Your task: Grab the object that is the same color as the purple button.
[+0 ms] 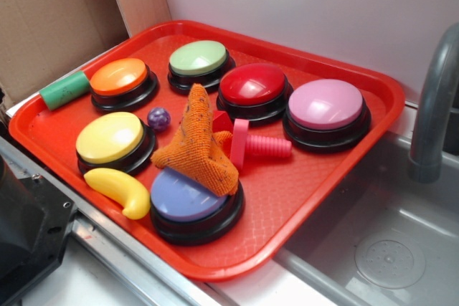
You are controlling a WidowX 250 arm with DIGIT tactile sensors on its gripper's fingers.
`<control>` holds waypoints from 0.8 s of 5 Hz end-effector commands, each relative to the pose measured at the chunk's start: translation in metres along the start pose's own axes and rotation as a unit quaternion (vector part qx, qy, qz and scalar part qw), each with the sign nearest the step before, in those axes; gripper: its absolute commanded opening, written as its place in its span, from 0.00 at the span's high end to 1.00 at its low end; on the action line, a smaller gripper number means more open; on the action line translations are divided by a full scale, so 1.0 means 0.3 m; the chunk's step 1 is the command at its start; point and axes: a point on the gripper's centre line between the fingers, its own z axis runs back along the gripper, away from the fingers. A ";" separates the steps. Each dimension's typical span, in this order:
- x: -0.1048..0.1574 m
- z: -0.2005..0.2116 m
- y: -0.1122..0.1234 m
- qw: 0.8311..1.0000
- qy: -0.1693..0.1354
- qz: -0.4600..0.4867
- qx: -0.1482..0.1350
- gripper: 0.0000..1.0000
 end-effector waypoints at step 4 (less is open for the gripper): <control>0.164 -0.249 0.081 0.993 -0.059 -0.098 0.027 0.00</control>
